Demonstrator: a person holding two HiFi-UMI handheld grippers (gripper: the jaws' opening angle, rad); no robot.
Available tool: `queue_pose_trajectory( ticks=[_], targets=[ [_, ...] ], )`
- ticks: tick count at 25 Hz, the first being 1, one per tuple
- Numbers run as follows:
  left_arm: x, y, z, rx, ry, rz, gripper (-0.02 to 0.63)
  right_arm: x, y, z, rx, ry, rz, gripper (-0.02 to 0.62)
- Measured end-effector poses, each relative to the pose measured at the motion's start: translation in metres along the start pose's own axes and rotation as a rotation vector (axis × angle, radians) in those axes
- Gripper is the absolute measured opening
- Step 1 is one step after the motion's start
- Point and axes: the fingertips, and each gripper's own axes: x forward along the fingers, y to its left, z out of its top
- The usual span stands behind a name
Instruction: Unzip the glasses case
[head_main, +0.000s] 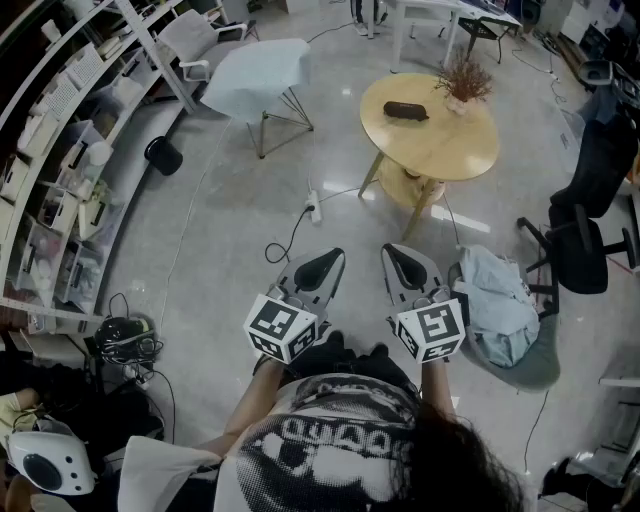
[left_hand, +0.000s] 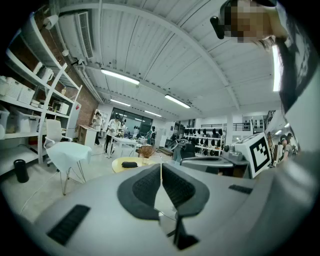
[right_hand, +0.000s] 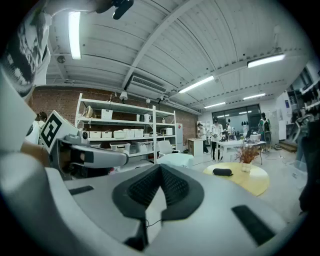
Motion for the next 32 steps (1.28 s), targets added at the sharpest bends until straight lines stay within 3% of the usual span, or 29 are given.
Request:
queue_pose_trajectory(
  ticks=[11,15,19,26,32],
  targets=[
    [-0.012,0.042,0.001,0.036,0.012,-0.032,0.018,0.026,0.017,-0.004,0.001,0.001,-0.070,-0.002],
    [-0.010,0.054,-0.012,-0.023,0.014,-0.032,0.018,0.028,0.013,-0.017,-0.014,0.043,-0.088,-0.001],
    [0.001,0.065,-0.021,-0.077,0.019,-0.026,0.018,0.031,-0.001,-0.024,-0.003,0.074,-0.110,0.000],
    [0.037,0.092,-0.024,-0.103,0.053,-0.009,0.018,0.067,-0.034,-0.037,0.036,0.120,-0.090,0.000],
    [0.112,0.124,-0.006,-0.070,0.056,0.014,0.018,0.122,-0.106,-0.028,0.038,0.103,-0.065,0.003]
  ],
)
